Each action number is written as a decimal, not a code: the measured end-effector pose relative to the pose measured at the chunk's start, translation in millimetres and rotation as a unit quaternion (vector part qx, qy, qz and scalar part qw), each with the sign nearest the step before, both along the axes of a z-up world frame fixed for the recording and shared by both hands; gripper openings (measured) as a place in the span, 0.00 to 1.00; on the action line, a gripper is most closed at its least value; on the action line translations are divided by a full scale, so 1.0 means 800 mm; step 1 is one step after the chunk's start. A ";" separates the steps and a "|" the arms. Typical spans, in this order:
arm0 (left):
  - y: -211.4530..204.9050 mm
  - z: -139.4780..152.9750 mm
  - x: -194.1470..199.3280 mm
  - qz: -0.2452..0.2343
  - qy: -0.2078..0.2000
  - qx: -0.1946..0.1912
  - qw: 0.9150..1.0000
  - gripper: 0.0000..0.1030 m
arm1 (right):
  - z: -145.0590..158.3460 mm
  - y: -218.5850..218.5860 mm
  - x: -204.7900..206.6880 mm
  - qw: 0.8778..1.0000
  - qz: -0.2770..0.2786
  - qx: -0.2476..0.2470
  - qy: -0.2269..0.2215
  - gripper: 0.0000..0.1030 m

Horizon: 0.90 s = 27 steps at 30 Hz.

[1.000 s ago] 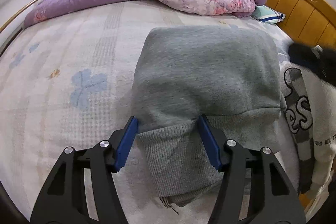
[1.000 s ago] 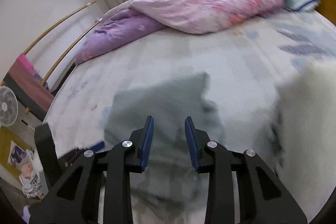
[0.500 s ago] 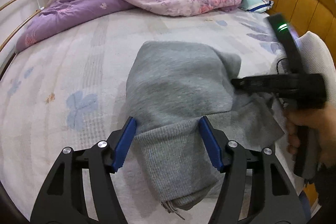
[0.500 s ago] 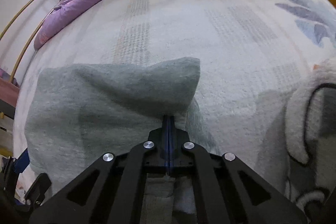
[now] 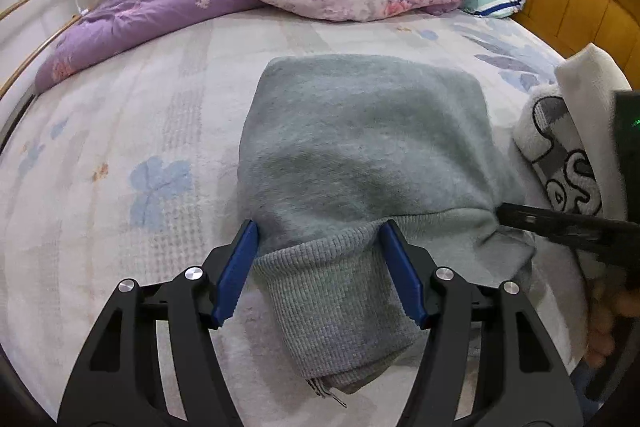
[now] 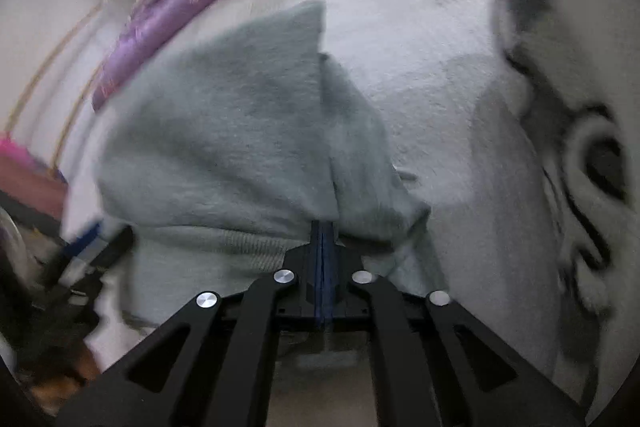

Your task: Fold large clothes

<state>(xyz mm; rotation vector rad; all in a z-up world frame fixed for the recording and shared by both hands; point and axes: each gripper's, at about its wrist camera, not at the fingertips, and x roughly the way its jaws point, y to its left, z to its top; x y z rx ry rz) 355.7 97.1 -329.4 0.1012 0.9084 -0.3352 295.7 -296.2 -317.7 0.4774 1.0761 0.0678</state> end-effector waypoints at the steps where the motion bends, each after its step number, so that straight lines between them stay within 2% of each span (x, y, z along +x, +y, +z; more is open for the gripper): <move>1: 0.004 -0.001 0.001 0.005 0.004 -0.008 1.000 0.61 | 0.006 -0.009 -0.012 1.000 -0.025 0.018 0.001 0.52; 2: 0.007 -0.001 0.001 0.007 0.006 -0.014 1.000 0.61 | 0.010 -0.016 -0.025 0.998 -0.044 0.035 -0.004 0.58; 5: 0.008 -0.003 -0.002 0.010 0.003 -0.014 1.000 0.61 | 0.011 -0.023 -0.056 0.996 -0.066 0.064 -0.011 0.64; 9: 0.006 -0.003 -0.003 0.009 0.002 -0.012 1.000 0.61 | -0.011 -0.018 -0.076 0.991 -0.081 0.109 -0.007 0.65; 11: 0.007 -0.003 -0.002 0.008 0.004 -0.014 1.000 0.61 | -0.013 -0.012 -0.079 0.992 -0.091 0.091 -0.008 0.68; 14: 0.006 -0.002 -0.003 0.008 0.001 -0.011 1.000 0.61 | -0.017 -0.009 -0.085 0.990 -0.121 0.066 0.017 0.70; 16: 0.008 -0.003 -0.002 0.011 0.000 -0.014 1.000 0.61 | -0.021 -0.006 -0.086 0.988 -0.138 0.068 0.026 0.76; 18: 0.008 -0.004 -0.002 0.013 -0.001 -0.016 1.000 0.61 | -0.030 -0.002 -0.083 0.985 -0.135 0.102 0.017 0.79; 20: 0.009 -0.004 -0.003 0.012 -0.003 -0.017 1.000 0.61 | -0.041 -0.003 -0.079 0.977 -0.145 0.153 -0.001 0.83; 23: 0.011 -0.004 -0.003 0.009 -0.001 -0.020 1.000 0.61 | -0.052 -0.006 -0.065 0.972 -0.158 0.176 -0.012 0.89; 25: 0.013 -0.004 -0.002 0.010 0.003 -0.026 1.000 0.61 | -0.052 -0.005 -0.053 0.967 -0.158 0.199 -0.020 0.90; 27: 0.016 -0.005 -0.001 0.012 0.005 -0.035 0.999 0.61 | -0.054 -0.001 -0.039 0.960 -0.139 0.242 -0.034 0.88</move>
